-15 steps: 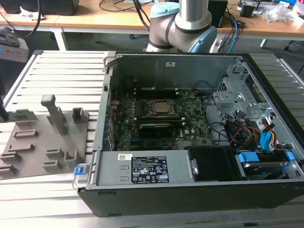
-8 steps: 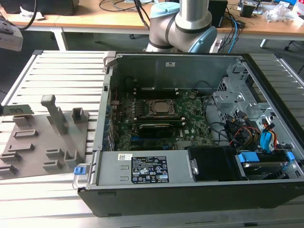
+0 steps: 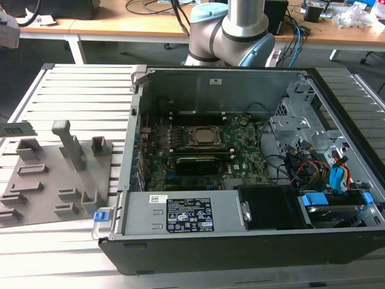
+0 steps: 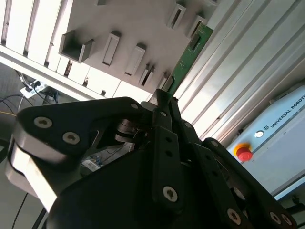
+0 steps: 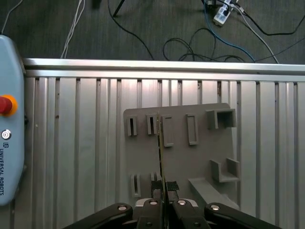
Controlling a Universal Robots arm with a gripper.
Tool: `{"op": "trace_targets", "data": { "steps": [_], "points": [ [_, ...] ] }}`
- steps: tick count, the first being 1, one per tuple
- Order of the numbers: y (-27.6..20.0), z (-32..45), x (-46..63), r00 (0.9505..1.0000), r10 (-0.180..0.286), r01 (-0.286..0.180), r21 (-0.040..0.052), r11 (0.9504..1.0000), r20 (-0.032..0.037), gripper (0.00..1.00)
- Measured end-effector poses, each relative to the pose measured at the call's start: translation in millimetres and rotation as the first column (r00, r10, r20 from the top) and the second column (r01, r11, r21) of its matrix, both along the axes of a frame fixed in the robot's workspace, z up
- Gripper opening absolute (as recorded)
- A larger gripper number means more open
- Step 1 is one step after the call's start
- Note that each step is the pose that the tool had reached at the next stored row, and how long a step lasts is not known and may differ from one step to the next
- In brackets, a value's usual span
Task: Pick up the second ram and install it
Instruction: 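Pick up the second ram and move it above second insertion slot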
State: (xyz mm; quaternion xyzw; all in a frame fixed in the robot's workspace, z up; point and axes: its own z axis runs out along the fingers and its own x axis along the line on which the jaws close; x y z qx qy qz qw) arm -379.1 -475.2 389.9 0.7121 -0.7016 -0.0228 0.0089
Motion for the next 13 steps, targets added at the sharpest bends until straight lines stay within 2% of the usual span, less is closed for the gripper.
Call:
{"op": "trace_targets", "data": {
  "steps": [7,13],
  "points": [
    [0.0,12.7,0.0,1.0,0.0,0.0,-0.0001,1.0,0.0,0.14],
    [0.1,27.3,0.1,1.0,0.0,0.0,-0.0001,1.0,0.0,0.14]
  ]
}}
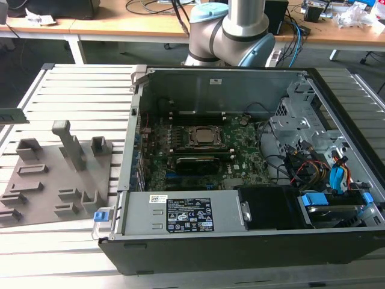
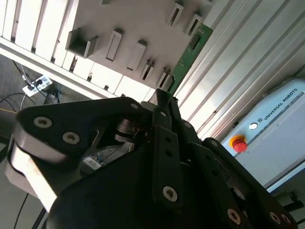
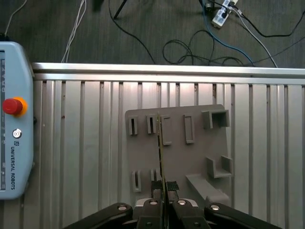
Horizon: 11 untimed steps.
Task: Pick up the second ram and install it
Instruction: 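Pick up the second ram and move it above second insertion slot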
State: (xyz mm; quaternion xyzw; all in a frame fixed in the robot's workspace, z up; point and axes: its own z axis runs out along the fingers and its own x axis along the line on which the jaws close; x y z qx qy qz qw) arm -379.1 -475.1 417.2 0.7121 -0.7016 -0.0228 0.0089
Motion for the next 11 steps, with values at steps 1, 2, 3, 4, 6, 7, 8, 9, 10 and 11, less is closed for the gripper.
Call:
{"op": "trace_targets", "data": {
  "steps": [1,2,3,4,6,7,8,9,10,11],
  "points": [
    [0.0,2.1,0.0,1.0,0.0,0.0,0.0001,1.0,0.0001,0.14],
    [0.0,3.9,0.0,1.0,0.0,0.0,0.0,1.0,0.0,0.14],
    [0.1,3.9,0.0,1.0,0.0,0.0,0.0001,1.0,0.0001,0.14],
    [0.0,4.0,0.0,1.0,0.0,0.0,0.0001,1.0,0.0,0.14],
    [0.1,4.3,2.1,1.0,0.0,0.0,-0.0002,1.0,-0.0002,0.14],
    [0.0,4.2,5.2,1.0,0.0,0.0,-0.0001,1.0,0.0,0.14],
    [0.1,4.2,12.8,1.0,0.0,0.0,0.0,1.0,-0.0001,0.14],
    [0.1,4.1,18.6,1.0,0.0,0.0,0.0,1.0,0.0,0.14],
    [0.0,4.2,23.3,1.0,0.0,0.0,-0.0001,1.0,-0.0001,0.14],
    [0.0,4.2,27.2,1.0,0.0,0.0,-0.0001,1.0,-0.0001,0.14]
  ]
}}
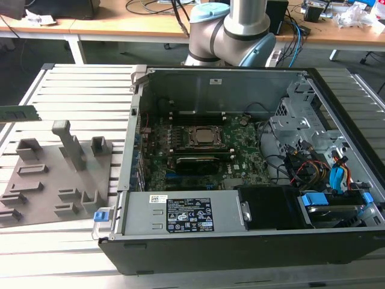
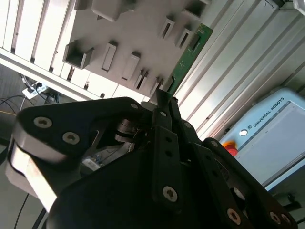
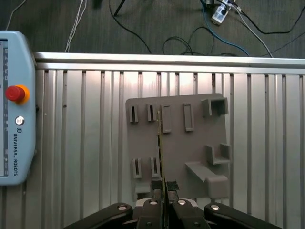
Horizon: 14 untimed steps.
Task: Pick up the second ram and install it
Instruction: 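Pick up the second ram and move it above second insertion slot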
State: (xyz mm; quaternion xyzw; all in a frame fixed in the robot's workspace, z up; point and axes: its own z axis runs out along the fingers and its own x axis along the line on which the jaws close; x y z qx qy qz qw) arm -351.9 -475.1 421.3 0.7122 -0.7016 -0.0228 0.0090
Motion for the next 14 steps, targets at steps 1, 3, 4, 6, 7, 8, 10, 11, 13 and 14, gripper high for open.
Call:
{"op": "trace_targets", "data": {
  "steps": [1,3,4,6,7,8,10,11,13,14],
  "points": [
    [0.0,0.0,7.6,1.0,0.0,0.0,0.0,1.0,0.0,0.14],
    [0.0,0.0,21.3,1.0,0.0,0.0,-0.0001,1.0,-0.0003,0.14],
    [0.0,-0.1,27.1,1.0,0.0,0.0,0.0,1.0,-0.0004,0.14],
    [0.0,-0.2,44.0,1.0,0.0,0.0,0.0,1.0,-0.0007,0.14],
    [0.3,-0.2,51.7,1.0,0.0,0.0,0.0,1.0,-0.0011,0.14],
    [0.7,-0.2,56.6,1.0,0.0,0.0,-0.0001,1.0,-0.0013,0.14],
    [2.5,-0.4,72.5,1.0,0.0,0.0,-0.0001,1.0,-0.0017,0.14],
    [3.3,-0.4,78.3,1.0,0.0,0.0,-0.0001,1.0,-0.0019,0.14],
    [4.7,-0.6,89.3,1.0,0.0,0.0,0.0,1.0,-0.0021,0.14],
    [5.2,-0.5,93.7,1.0,0.0,0.0,-0.0001,1.0,-0.0023,0.14]
  ]
}}
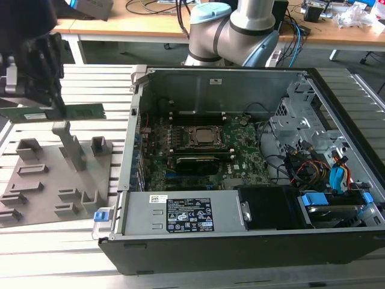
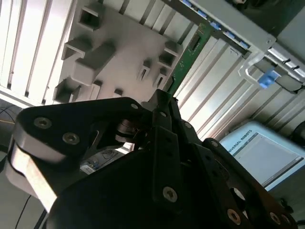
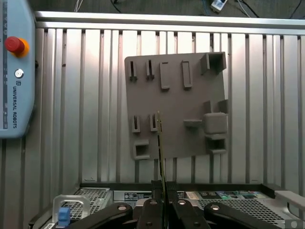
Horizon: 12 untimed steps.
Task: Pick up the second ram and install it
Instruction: 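Pick up the second ram and move it above second insertion slot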
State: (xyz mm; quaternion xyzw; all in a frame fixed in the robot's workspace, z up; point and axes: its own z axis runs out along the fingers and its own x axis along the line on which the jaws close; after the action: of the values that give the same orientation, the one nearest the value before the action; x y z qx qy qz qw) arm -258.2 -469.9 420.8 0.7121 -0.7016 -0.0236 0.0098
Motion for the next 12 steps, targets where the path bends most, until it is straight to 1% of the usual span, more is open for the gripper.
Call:
{"op": "trace_targets", "data": {
  "steps": [3,4,6,8,9,12],
  "points": [
    [1.7,-0.1,25.5,1.0,0.0,0.0,0.0,1.0,-0.0008,0.14],
    [2.1,-0.1,32.8,1.0,0.0,0.0,0.0,1.0,-0.0011,0.14],
    [2.5,-0.2,42.9,1.0,0.0,0.0,0.0001,1.0,-0.0015,0.14],
    [2.9,-0.1,58.0,1.0,0.0,0.0,0.0,1.0,-0.0022,0.14],
    [3.2,-0.2,67.4,1.0,0.0,0.0,0.0001,1.0,-0.0025,0.14],
    [3.7,-0.1,80.4,1.0,0.0,0.0,0.0,1.0,-0.0032,0.14]
  ]
}}
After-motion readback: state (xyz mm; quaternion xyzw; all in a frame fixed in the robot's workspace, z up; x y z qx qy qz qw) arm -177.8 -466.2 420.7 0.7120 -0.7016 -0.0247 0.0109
